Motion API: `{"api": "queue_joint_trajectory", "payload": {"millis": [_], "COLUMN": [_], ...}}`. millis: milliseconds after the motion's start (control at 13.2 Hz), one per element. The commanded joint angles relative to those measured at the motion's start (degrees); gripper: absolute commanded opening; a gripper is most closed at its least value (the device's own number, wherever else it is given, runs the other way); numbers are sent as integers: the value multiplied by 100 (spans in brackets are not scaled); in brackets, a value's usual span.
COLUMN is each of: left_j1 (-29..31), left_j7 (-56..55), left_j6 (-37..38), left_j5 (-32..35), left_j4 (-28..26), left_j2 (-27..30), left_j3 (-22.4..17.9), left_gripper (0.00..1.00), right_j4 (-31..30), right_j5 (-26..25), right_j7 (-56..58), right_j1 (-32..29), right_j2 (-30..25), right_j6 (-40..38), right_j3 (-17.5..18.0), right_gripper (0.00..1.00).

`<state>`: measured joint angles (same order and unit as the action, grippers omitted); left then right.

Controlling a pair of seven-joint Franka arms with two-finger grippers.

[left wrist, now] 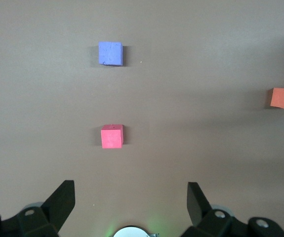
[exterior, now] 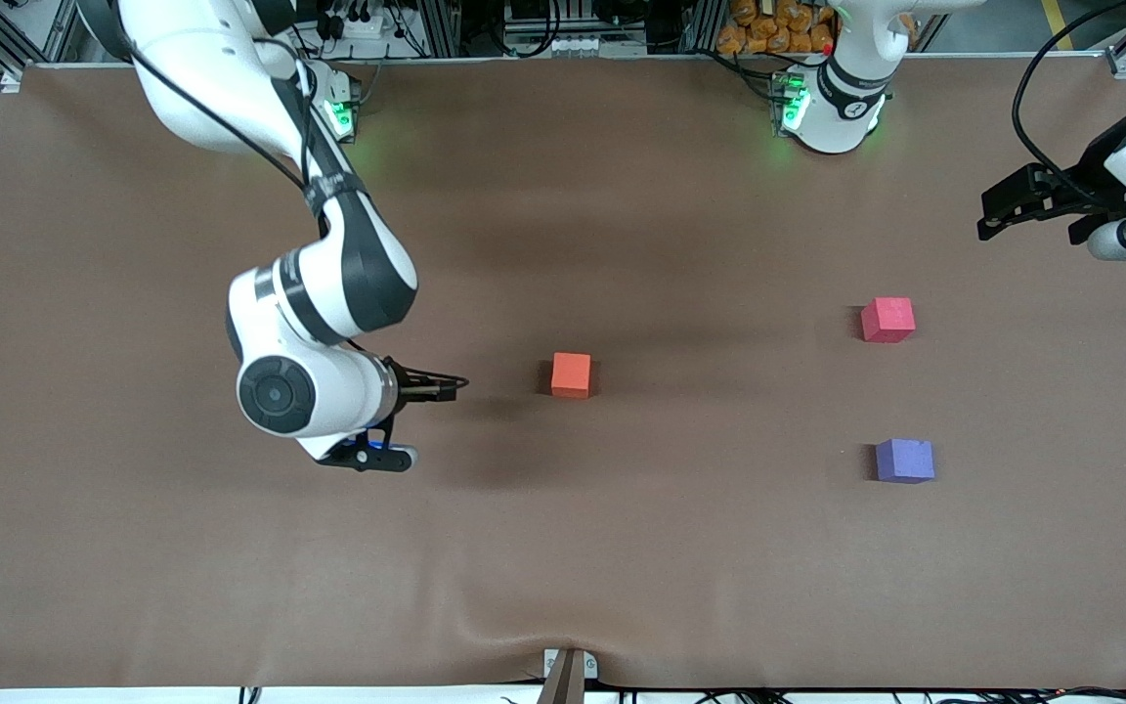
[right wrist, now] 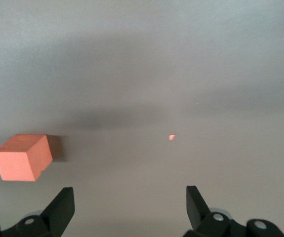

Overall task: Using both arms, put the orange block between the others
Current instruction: 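Open the right gripper and withdraw it to rest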

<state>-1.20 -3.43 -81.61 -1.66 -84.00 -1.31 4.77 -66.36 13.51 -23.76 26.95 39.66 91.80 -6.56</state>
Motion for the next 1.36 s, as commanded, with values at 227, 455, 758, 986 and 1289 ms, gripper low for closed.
{"api": "queue_joint_trajectory", "payload": {"millis": [227, 455, 758, 986, 1289], "left_j1": [50, 50, 50, 32, 50], "left_j7": [106, 106, 97, 97, 106], "left_j6": [-13, -13, -13, -13, -74], "left_j5": [-36, -45, -45, -18, -54], "left_j4": [51, 51, 51, 51, 68], "left_j2": [-10, -10, -10, -36, -115], "left_j3": [23, 23, 23, 23, 23], "left_gripper": [100, 100, 100, 100, 100], "right_j4": [-140, -403, -483, -615, -798], "right_j5": [-226, -235, -506, -831, -1306], "right_j7": [151, 818, 1389, 1847, 1945], "right_j1": [-250, -742, -1577, -2366, -3616], "right_j2": [-923, -1634, -2356, -2796, -3051], "right_j6": [-487, -916, -1514, -1638, -1604], "right_j3": [-284, -284, -267, 213, 1595], "right_gripper": [100, 100, 100, 100, 100]}}
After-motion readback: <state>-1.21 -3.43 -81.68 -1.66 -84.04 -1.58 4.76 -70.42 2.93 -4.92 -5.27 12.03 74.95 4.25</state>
